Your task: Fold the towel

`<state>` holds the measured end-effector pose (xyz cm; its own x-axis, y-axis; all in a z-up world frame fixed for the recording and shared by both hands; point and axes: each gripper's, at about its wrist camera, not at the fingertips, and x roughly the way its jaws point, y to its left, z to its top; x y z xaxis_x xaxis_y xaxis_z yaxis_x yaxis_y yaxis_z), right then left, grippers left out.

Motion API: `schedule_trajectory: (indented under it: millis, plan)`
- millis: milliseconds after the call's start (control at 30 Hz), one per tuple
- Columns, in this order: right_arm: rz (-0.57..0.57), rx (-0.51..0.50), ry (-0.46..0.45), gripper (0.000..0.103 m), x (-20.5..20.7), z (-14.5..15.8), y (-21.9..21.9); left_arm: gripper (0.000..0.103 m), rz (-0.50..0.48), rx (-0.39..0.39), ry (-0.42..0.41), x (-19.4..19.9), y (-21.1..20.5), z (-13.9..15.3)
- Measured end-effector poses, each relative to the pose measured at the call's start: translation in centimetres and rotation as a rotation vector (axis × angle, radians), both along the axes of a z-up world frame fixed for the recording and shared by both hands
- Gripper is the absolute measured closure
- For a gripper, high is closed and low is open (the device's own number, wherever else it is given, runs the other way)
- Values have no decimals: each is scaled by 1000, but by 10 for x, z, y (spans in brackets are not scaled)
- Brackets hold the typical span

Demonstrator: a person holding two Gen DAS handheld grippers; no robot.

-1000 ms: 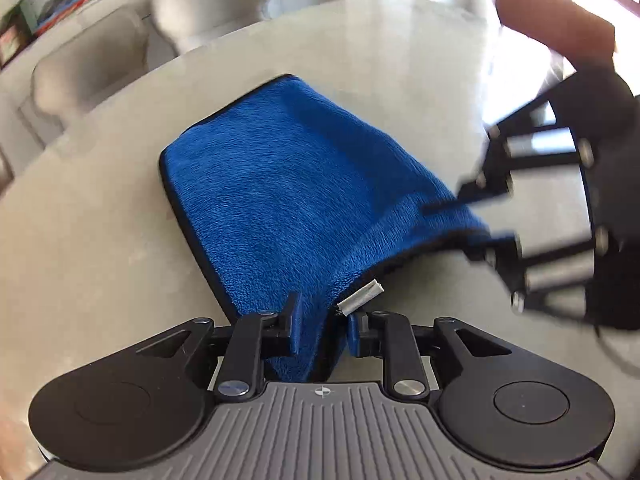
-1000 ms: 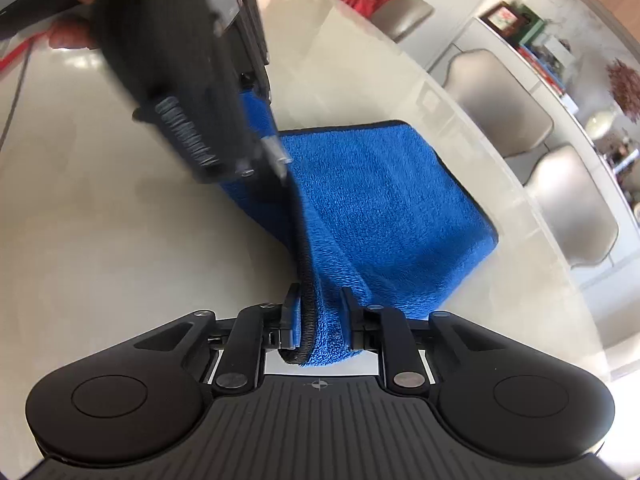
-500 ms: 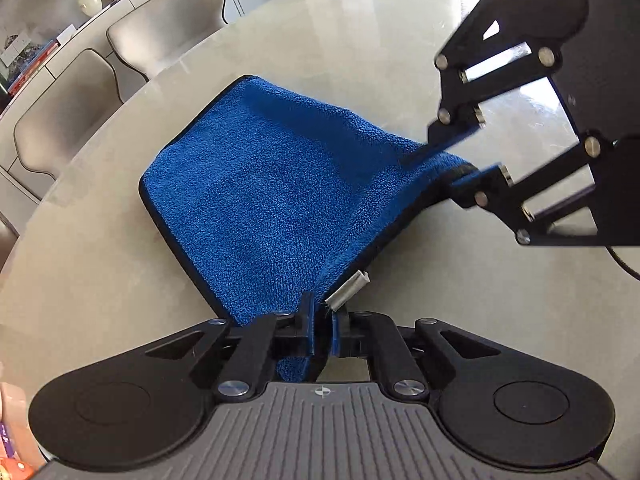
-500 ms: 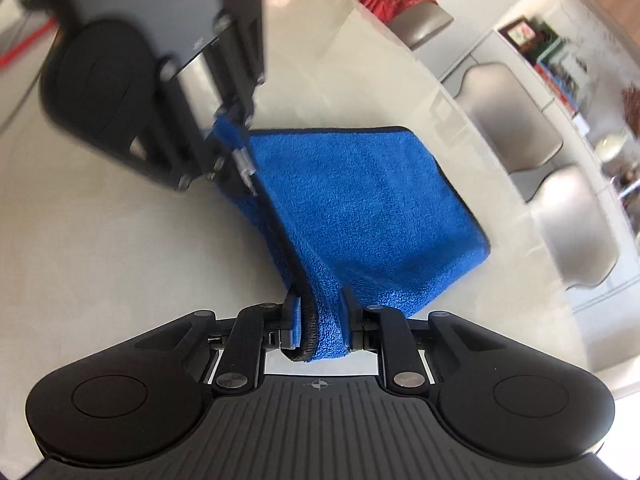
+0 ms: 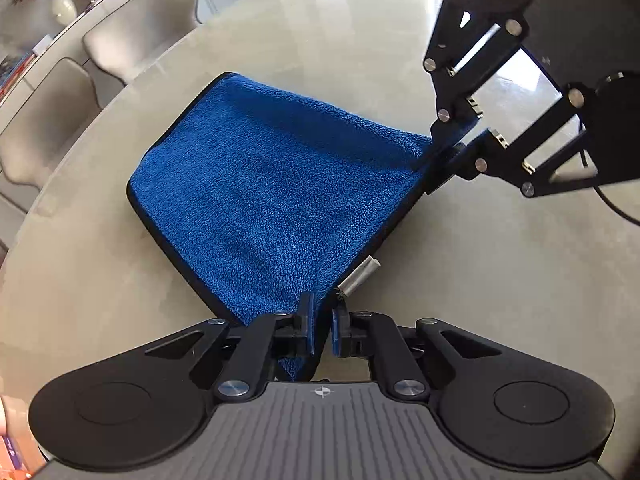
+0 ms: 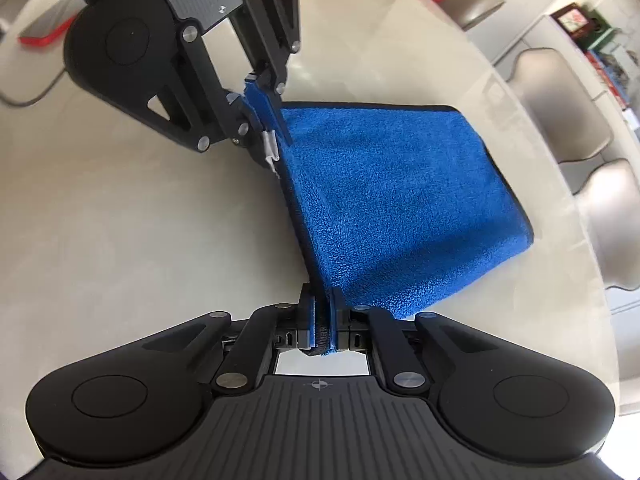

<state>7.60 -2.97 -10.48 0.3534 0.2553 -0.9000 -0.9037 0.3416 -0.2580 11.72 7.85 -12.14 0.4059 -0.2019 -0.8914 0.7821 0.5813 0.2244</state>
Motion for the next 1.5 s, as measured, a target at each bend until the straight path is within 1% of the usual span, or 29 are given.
schedule_trajectory:
  millis: [133, 233, 333, 433, 500, 567, 667, 733, 800, 900, 1000, 1067, 1100, 1133, 1200, 1267, 1300, 1333, 1367, 1433, 1500]
  plan:
    - [35, -7, 75, 96, -3, 8, 1, 96, -61, 33, 22, -13, -3, 1]
    - [58, -8, 130, 96, -5, 12, 1, 96, -128, 72, 32, -14, -6, 4]
    - [52, 16, 157, 96, 12, 22, -3, 96, -181, 104, 6, 5, -8, 15]
    - [13, 67, 152, 96, 39, 40, -10, 95, -206, 120, -33, 30, -10, 27]
    - [-10, 92, 124, 96, 57, 51, -14, 95, -205, 127, -69, 52, -11, 35]
    - [-27, 106, 94, 96, 77, 60, -16, 95, -202, 139, -123, 78, -14, 42]
    - [-59, 110, 45, 96, 115, 67, -18, 95, -174, 135, -156, 113, -17, 46]
    - [-76, 110, 30, 96, 135, 68, -18, 94, -143, 122, -152, 136, -17, 43]
    - [-103, 117, 43, 96, 162, 61, -18, 94, -120, 110, -140, 153, -17, 39]
    - [-127, 115, 77, 96, 193, 46, -17, 93, -96, 102, -95, 173, -18, 25]
    - [-134, 106, 109, 96, 213, 33, -15, 93, -91, 103, -74, 184, -16, 13]
    - [-134, 99, 120, 96, 218, 29, -13, 92, -88, 102, -61, 192, -15, 9]
    - [-134, 96, 126, 96, 222, 27, -12, 91, -86, 102, -55, 196, -15, 7]
    - [-138, 93, 133, 95, 227, 25, -12, 87, -82, 98, -51, 200, -15, 5]
    - [-155, 89, 144, 94, 231, 21, -12, 83, -64, 86, -49, 207, -16, 5]
    - [-168, 86, 148, 93, 237, 16, -11, 72, -32, 66, -51, 214, -11, 6]
    - [-174, 88, 154, 92, 240, 14, -11, 60, -16, 59, -58, 216, -9, 6]
    - [-179, 90, 154, 90, 241, 12, -11, 51, 4, 52, -77, 218, -5, 7]
    - [-188, 96, 147, 90, 242, 11, -12, 49, 24, 45, -93, 218, 0, 7]
    - [-208, 119, 118, 88, 243, 12, -14, 48, 56, 24, -93, 216, 9, 8]
    - [-228, 160, 86, 87, 242, 17, -16, 48, 84, 18, -99, 214, 17, 10]
